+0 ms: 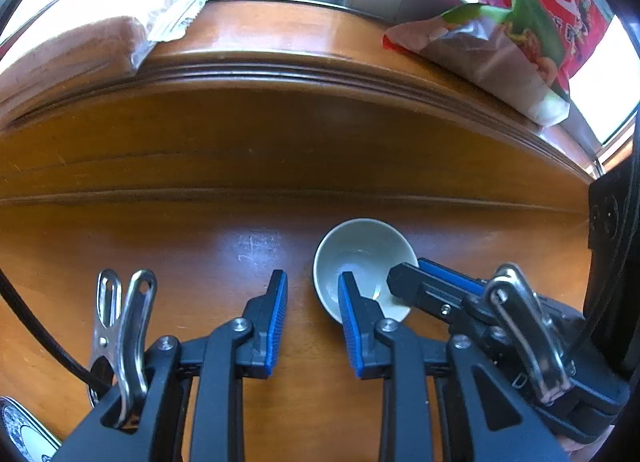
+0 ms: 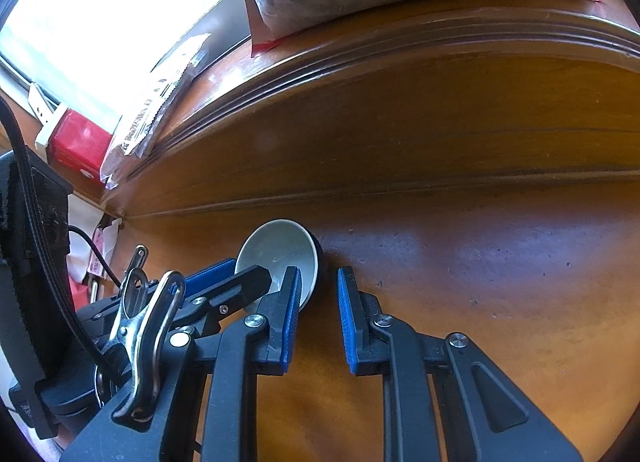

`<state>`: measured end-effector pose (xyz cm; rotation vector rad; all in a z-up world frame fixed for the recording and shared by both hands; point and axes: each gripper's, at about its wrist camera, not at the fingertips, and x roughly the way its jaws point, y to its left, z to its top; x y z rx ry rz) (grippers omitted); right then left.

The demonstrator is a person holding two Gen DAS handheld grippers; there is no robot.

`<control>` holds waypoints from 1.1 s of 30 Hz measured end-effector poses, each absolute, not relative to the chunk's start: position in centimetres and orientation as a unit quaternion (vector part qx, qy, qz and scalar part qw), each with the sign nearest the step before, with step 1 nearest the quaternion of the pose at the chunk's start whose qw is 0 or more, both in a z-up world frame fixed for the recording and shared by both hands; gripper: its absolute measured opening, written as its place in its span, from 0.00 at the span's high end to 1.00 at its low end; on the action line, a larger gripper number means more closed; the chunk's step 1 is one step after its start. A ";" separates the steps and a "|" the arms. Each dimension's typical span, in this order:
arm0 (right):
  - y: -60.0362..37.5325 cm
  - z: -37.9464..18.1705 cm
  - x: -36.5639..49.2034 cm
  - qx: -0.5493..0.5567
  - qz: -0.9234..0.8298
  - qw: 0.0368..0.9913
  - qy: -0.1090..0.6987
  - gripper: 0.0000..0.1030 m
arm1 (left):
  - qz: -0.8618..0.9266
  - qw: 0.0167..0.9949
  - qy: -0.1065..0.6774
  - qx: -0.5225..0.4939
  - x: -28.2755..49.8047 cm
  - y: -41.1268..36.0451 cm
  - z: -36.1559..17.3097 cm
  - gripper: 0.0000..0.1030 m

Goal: Organize plates and bowls
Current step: 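Grasp the rim of the third bowl between both tools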

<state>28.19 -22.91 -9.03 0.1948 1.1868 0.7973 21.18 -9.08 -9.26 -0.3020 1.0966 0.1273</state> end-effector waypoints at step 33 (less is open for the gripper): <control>-23.5 -8.7 27.5 0.100 0.380 0.740 0.546 0.87 | 0.040 0.840 0.520 -0.147 20.5 -10.0 -7.6 0.87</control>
